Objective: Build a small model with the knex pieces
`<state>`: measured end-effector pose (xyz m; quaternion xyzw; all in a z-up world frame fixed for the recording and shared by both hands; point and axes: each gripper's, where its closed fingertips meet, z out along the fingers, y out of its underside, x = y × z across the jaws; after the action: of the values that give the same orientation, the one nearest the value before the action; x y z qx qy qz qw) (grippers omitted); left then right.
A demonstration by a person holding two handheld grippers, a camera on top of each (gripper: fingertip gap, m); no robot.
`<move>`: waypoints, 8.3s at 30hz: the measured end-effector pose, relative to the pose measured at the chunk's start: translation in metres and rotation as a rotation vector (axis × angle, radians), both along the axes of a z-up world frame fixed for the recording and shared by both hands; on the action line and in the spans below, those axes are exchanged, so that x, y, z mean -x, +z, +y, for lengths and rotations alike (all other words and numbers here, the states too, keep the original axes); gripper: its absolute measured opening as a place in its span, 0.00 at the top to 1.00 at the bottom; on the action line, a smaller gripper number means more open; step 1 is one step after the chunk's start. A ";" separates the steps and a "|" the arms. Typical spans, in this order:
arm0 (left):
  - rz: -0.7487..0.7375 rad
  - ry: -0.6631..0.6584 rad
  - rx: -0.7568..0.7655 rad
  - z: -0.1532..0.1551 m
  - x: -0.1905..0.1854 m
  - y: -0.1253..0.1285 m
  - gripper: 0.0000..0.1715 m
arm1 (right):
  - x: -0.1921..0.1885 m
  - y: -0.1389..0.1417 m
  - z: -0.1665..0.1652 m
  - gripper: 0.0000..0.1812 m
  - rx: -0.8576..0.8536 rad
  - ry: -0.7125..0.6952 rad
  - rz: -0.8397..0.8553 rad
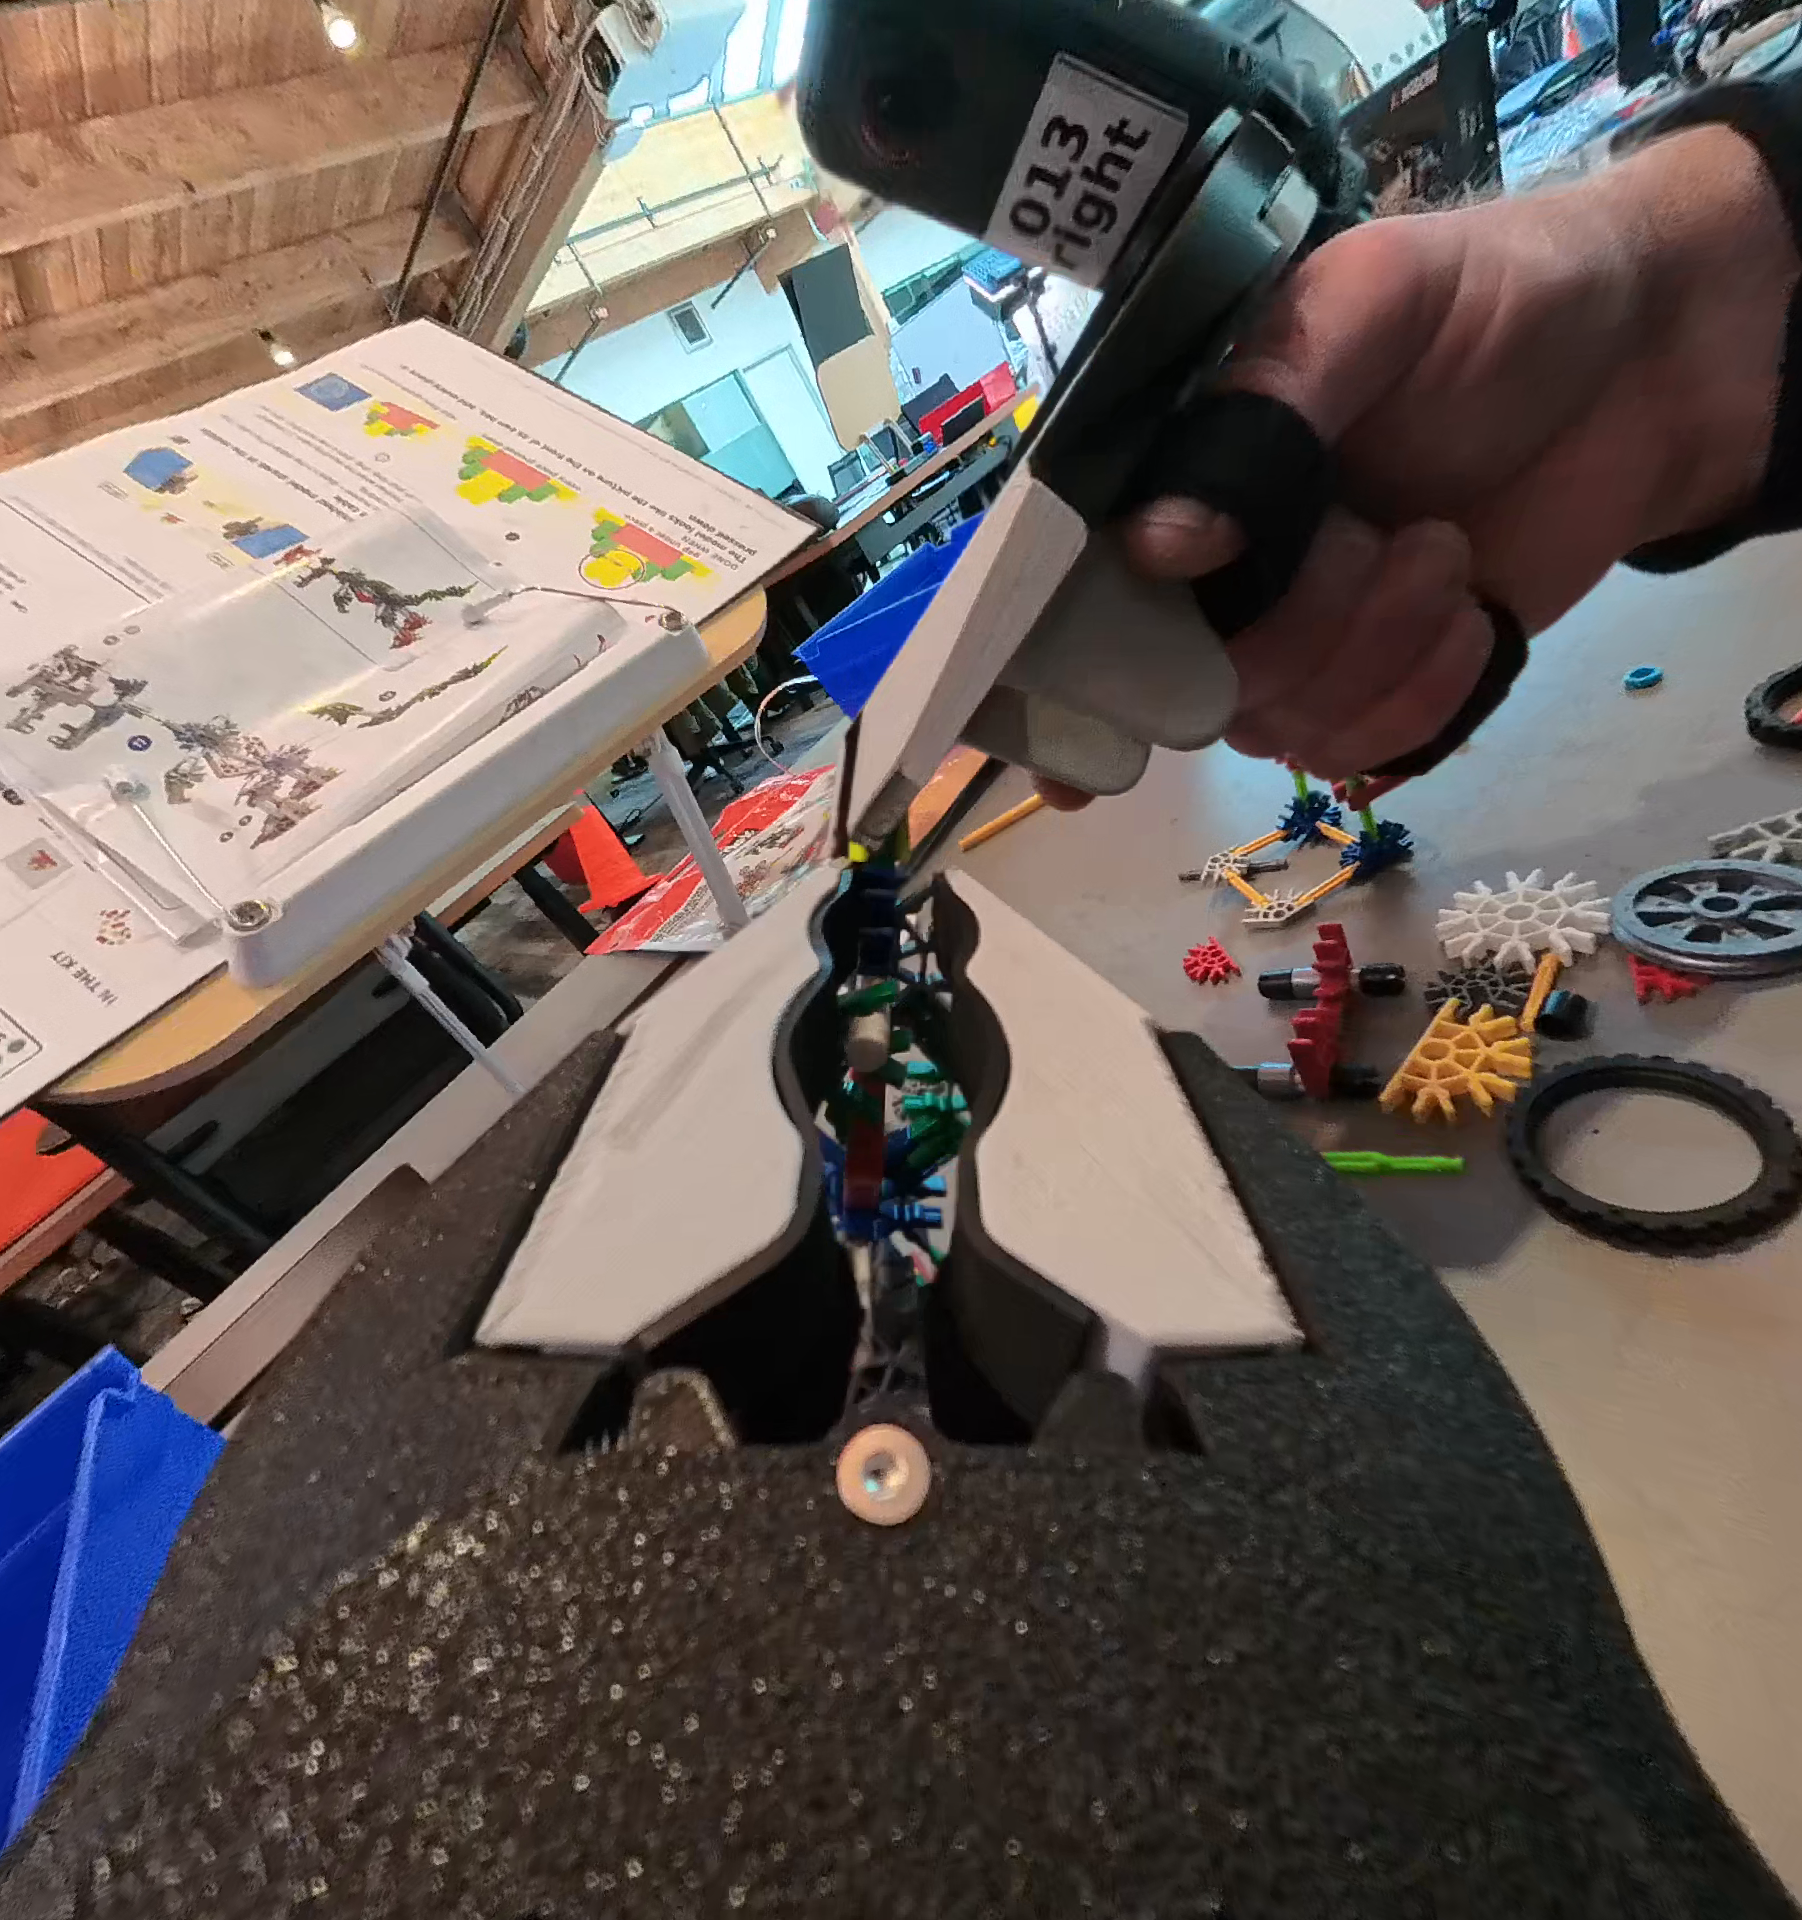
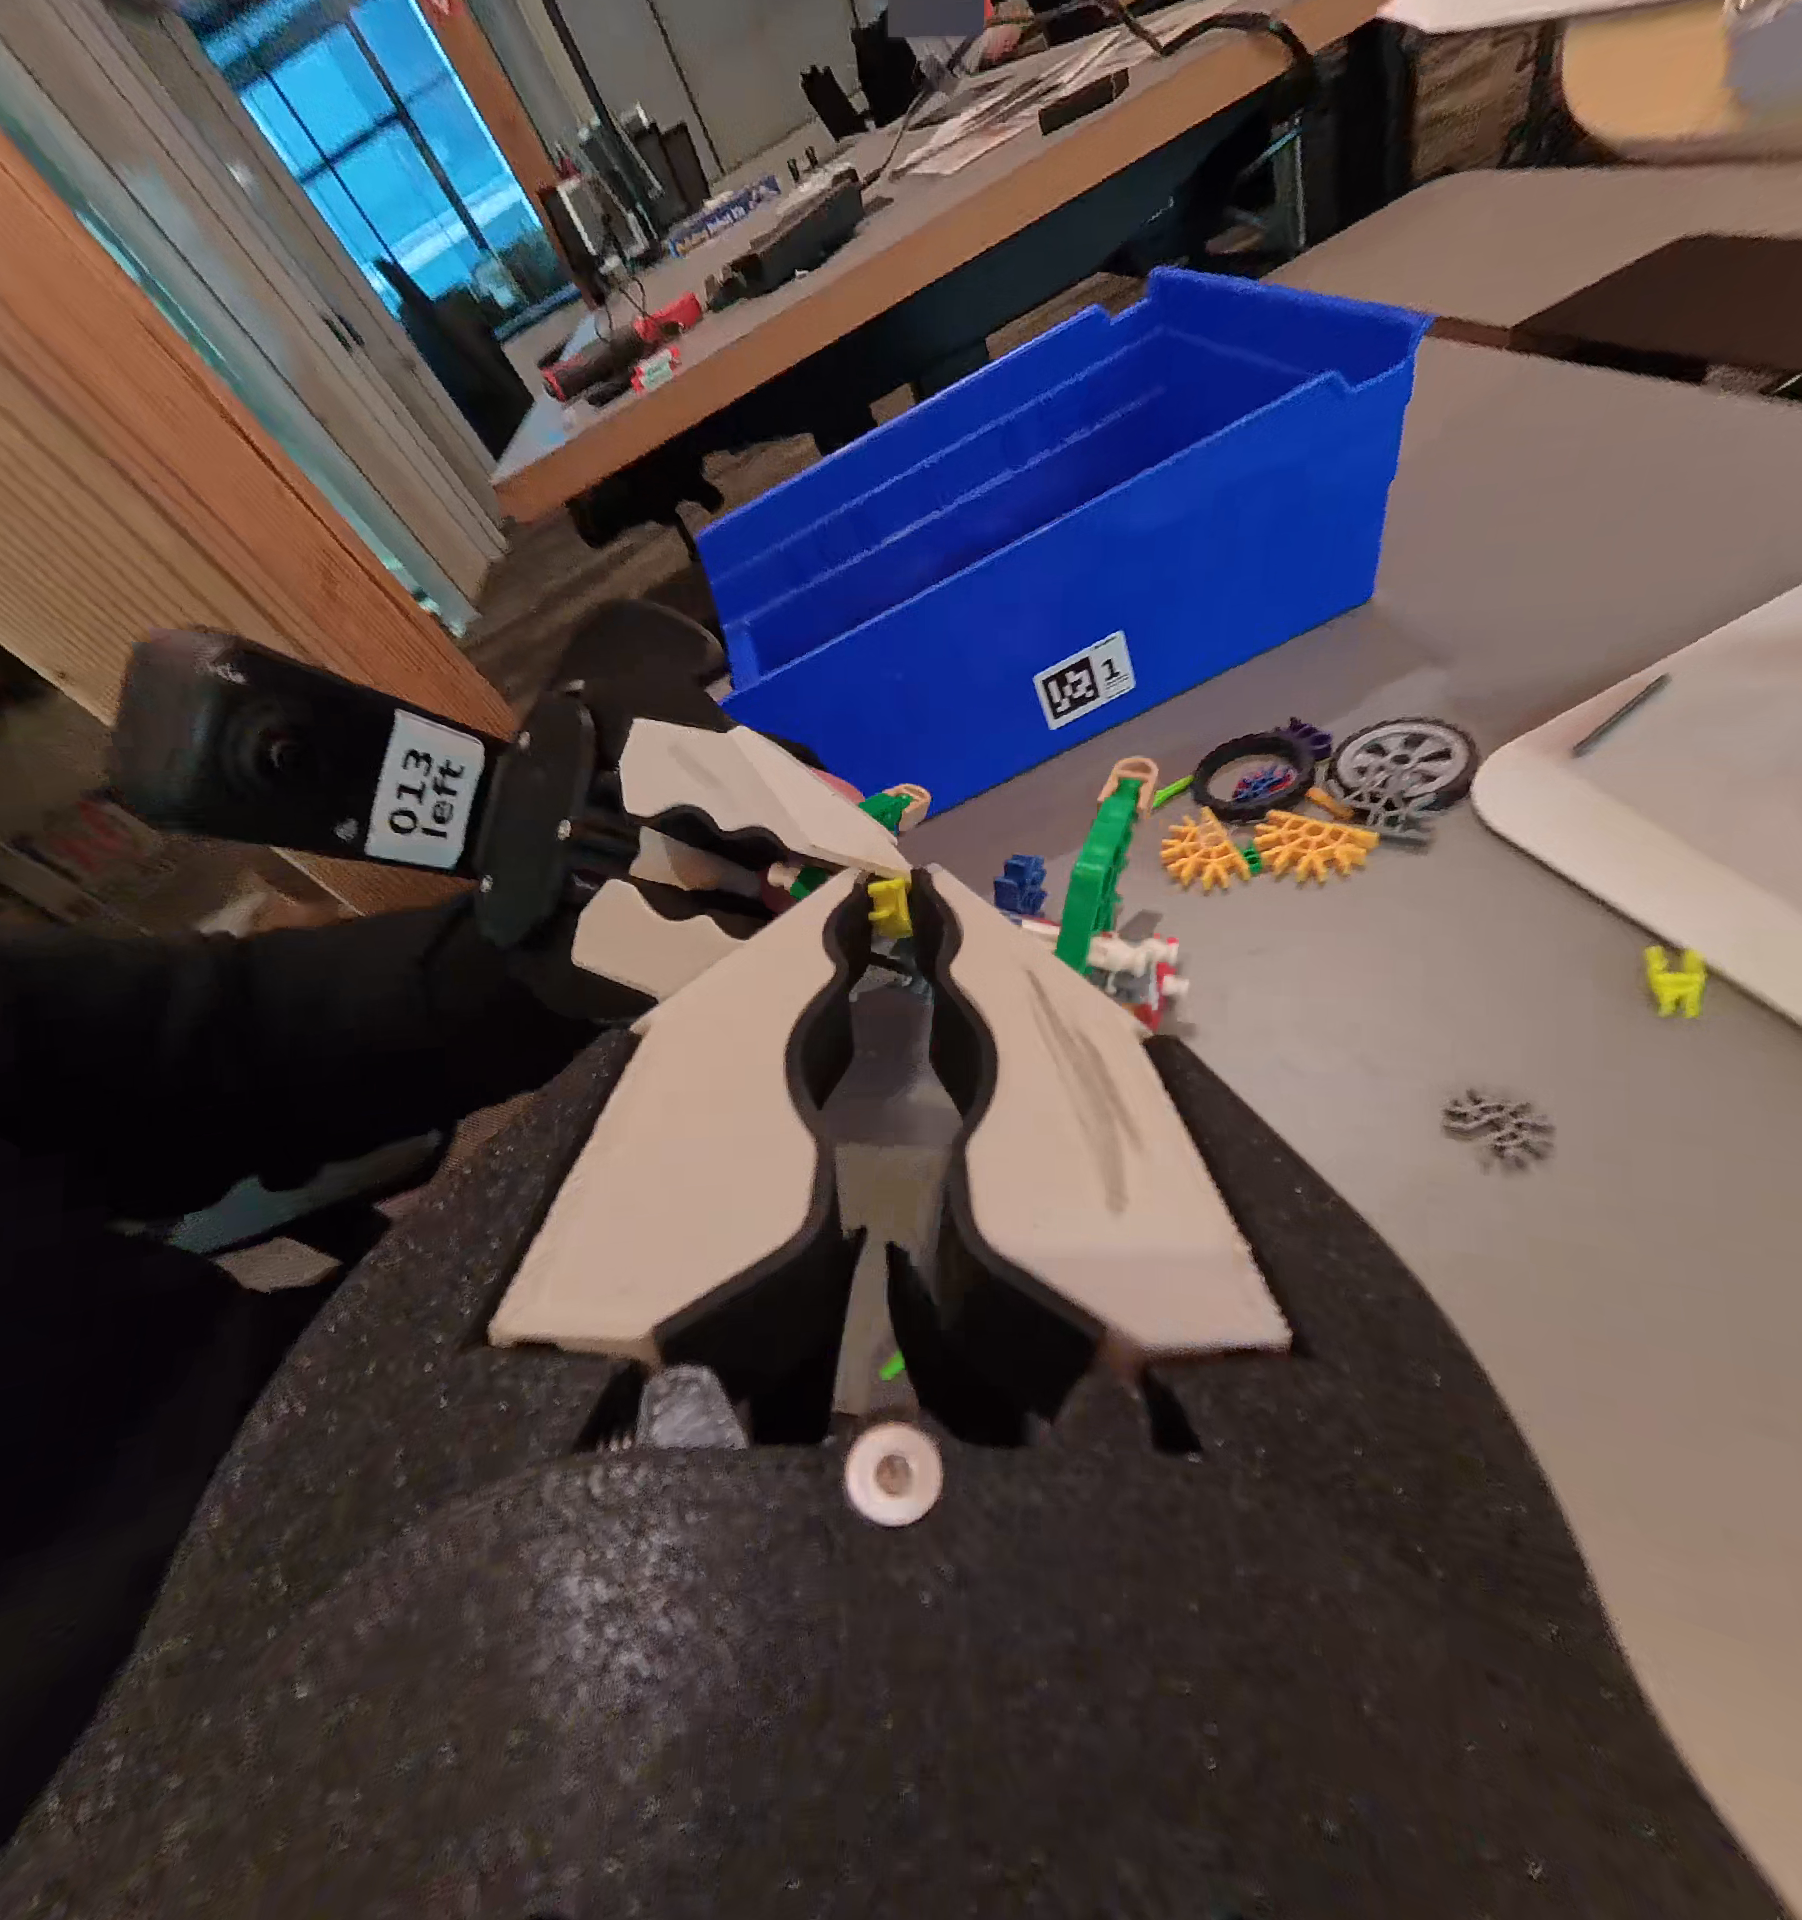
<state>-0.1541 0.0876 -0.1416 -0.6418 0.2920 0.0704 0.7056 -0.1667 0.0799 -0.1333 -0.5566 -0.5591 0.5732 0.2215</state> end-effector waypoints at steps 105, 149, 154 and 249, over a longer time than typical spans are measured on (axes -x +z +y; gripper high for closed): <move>0.039 0.164 0.219 0.035 0.000 0.029 0.99 | -0.003 0.047 0.041 0.98 -1.007 -0.319 0.203; -0.149 0.029 0.486 0.054 -0.018 0.000 0.99 | -0.004 0.028 0.047 1.00 -2.059 0.107 0.218; -0.092 0.049 0.437 0.057 -0.019 0.002 0.99 | -0.011 0.025 0.050 1.00 -1.459 0.001 0.117; -0.168 0.040 0.737 0.108 0.008 -0.012 0.98 | -0.135 -0.015 0.105 0.98 -0.211 -0.046 -0.141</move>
<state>-0.1619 0.1952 -0.1533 -0.8617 0.2263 -0.0784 0.4474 -0.0315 0.1844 -0.1482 -0.5819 -0.6176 0.4652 0.2521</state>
